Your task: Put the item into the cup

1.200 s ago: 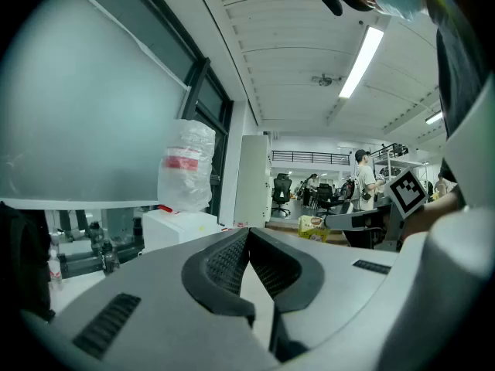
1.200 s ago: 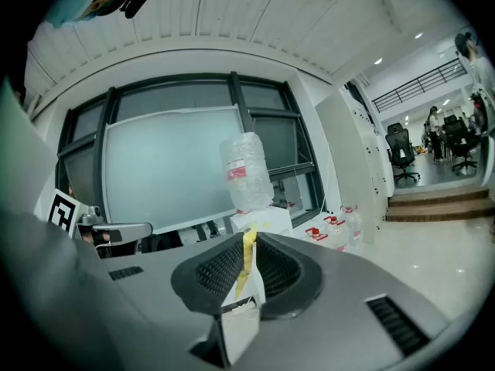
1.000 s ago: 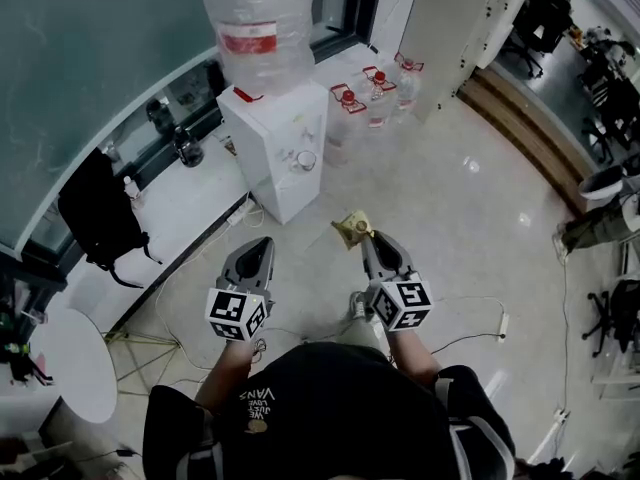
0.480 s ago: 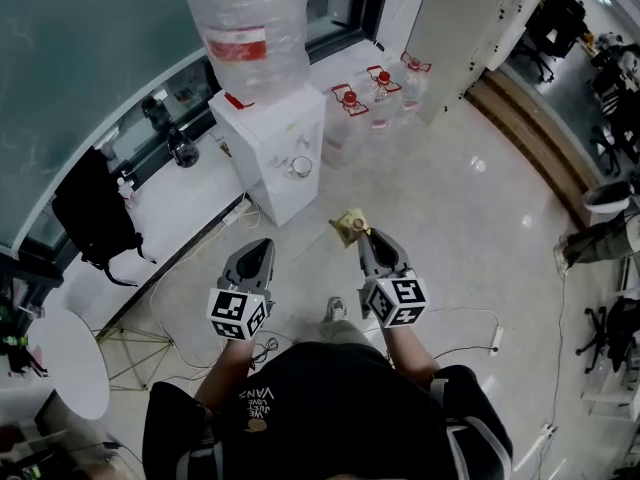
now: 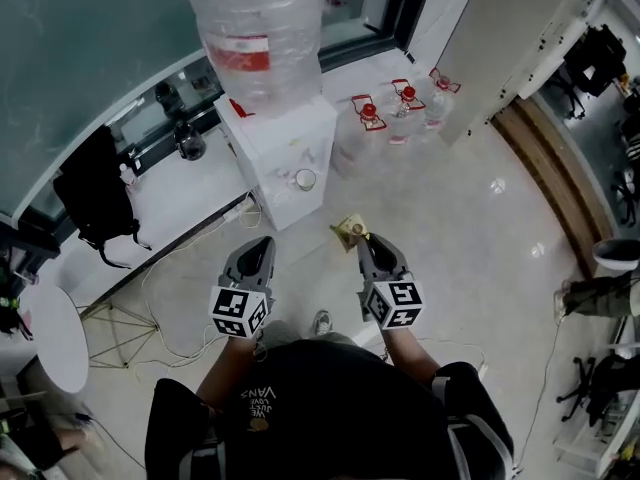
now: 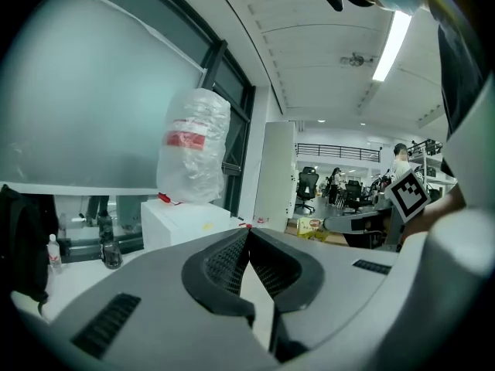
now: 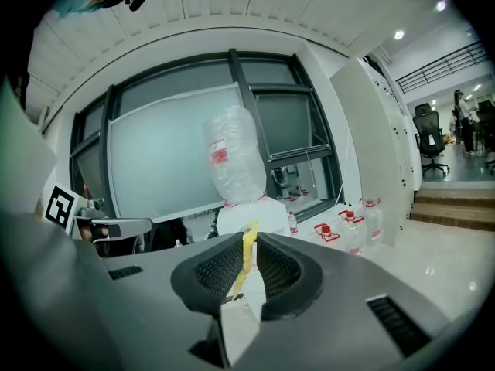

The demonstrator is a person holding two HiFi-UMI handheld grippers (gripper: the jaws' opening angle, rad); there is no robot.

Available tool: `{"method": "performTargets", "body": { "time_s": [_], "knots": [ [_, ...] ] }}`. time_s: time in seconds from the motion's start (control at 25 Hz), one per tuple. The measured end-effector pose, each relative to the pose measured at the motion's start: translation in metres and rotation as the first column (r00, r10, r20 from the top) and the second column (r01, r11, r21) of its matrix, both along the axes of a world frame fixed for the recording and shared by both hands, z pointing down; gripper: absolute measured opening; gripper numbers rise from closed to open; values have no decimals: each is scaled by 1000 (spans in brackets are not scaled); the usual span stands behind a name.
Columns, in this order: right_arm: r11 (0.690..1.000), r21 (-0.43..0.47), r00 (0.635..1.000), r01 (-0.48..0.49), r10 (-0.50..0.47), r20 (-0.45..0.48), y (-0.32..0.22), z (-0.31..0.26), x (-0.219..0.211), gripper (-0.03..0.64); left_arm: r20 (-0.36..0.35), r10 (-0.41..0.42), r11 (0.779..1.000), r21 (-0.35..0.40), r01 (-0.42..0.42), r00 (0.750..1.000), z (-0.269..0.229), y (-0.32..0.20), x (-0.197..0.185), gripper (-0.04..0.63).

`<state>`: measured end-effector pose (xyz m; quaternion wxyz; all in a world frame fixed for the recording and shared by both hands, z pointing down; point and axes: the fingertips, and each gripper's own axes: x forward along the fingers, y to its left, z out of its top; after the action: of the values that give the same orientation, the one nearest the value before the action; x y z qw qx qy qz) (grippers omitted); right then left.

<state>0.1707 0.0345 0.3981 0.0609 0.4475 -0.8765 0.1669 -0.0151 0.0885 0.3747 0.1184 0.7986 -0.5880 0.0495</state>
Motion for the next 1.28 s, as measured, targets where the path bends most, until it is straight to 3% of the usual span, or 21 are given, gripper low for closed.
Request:
{"method": "performTargets", "body": {
  "time_s": [0.36, 0.6, 0.92, 1.28],
  "knots": [
    [1000, -28, 1000, -2, 1, -24, -50, 16, -31, 74, 14, 25, 999, -34, -25, 1000, 12, -52, -23, 20],
    [995, -45, 995, -93, 91, -38, -75, 28, -62, 74, 15, 150, 987, -66, -148, 989, 23, -85, -45, 20],
    [975, -28, 973, -220, 218, -76, -110, 51, -111, 74, 24, 331, 942, -65, -329, 943, 37, -127, -82, 20],
    [968, -45, 964, -246, 239, -118, -157, 95, -136, 74, -3, 349, 932, -105, -348, 937, 67, -159, -105, 20]
  ]
}}
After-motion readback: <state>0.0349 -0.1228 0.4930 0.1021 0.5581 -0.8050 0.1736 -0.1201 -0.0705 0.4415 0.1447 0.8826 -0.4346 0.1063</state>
